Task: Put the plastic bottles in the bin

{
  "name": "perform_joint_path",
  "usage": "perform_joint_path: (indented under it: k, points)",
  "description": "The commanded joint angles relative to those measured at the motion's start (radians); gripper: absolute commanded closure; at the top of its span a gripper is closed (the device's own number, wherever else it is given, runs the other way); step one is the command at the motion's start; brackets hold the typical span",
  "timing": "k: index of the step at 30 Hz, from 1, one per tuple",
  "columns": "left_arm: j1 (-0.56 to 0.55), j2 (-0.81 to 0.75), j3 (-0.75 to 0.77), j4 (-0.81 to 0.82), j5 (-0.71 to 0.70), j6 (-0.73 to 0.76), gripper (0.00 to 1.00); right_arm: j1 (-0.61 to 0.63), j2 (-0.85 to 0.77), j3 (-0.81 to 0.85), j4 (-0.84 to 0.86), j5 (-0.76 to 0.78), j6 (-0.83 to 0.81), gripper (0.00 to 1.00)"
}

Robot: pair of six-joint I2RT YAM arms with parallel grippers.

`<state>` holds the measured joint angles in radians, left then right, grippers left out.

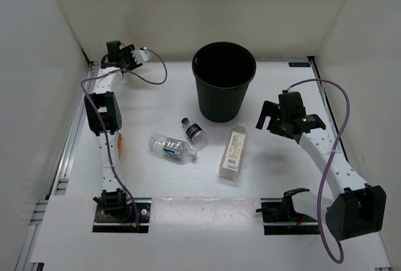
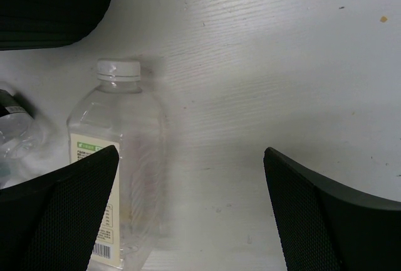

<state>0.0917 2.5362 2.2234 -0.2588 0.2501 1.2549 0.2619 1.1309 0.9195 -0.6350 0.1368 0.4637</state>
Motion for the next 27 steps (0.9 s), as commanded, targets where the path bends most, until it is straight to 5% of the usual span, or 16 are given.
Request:
perform_joint_path:
  k: [1, 4, 10, 15, 20, 27]
  points:
    - [0.006, -0.152, -0.043, -0.007, 0.041, -0.150, 0.89, -0.006, -0.062, -0.007, 0.000, 0.017, 0.000, 0.00]
    - [0.006, -0.270, -0.099, -0.007, 0.096, -0.309, 0.89, -0.006, -0.095, -0.025, 0.000, 0.017, 0.019, 0.00]
    - [-0.036, -0.559, -0.090, -0.007, 0.331, -0.868, 0.89, -0.006, -0.147, -0.094, 0.009, -0.006, 0.058, 0.00]
    - [-0.218, -0.669, -0.048, -0.007, 0.399, -0.928, 0.89, -0.006, -0.223, -0.175, 0.029, -0.006, 0.131, 0.00]
    - [-0.345, -0.558, 0.183, -0.007, 0.363, -1.037, 0.89, 0.034, -0.261, -0.222, 0.029, -0.006, 0.164, 0.00]
    - [-0.541, -0.537, 0.046, -0.007, 0.383, -1.132, 0.89, 0.122, -0.243, -0.222, 0.029, 0.040, 0.196, 0.00]
